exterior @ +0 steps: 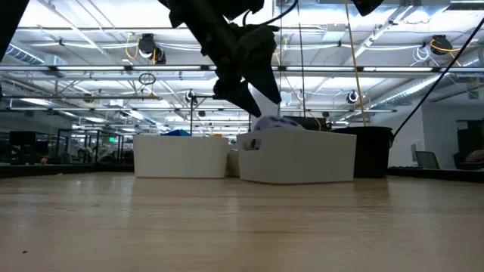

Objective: Pick & Place Toys
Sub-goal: Put the purple dice into the bottom gray bin, then return to Home Position

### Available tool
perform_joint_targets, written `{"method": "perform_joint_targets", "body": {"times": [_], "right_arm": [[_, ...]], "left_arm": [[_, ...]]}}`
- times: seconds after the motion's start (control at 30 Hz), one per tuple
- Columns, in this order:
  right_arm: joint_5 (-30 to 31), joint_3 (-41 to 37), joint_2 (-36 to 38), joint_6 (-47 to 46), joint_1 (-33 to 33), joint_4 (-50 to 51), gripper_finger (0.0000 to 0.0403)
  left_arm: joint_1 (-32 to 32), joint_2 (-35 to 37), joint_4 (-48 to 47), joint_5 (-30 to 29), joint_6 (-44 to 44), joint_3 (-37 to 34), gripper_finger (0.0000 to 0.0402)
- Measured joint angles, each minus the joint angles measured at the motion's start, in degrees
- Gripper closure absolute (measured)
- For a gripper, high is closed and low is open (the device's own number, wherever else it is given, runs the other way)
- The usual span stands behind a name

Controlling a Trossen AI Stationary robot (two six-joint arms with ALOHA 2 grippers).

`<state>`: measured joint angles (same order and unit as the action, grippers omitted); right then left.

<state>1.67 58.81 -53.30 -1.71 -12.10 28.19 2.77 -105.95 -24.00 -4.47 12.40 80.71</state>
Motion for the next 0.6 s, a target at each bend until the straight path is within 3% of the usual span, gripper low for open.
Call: {"method": "perform_joint_targets", "body": {"times": [0.33, 0.6], "right_arm": [[0.0, 0.0, 0.0, 0.0, 0.0, 0.3, 0.0243], [-0.4, 0.0, 3.6, -5.1, 0.0, 0.1, 0.0243]], "left_arm": [[0.5, 7.1, 1.1, 0.0, -0.1, 0.0, 0.0005], [-1.2, 24.9, -7.2, 3.0, -4.2, 1.9, 0.0005]]}}
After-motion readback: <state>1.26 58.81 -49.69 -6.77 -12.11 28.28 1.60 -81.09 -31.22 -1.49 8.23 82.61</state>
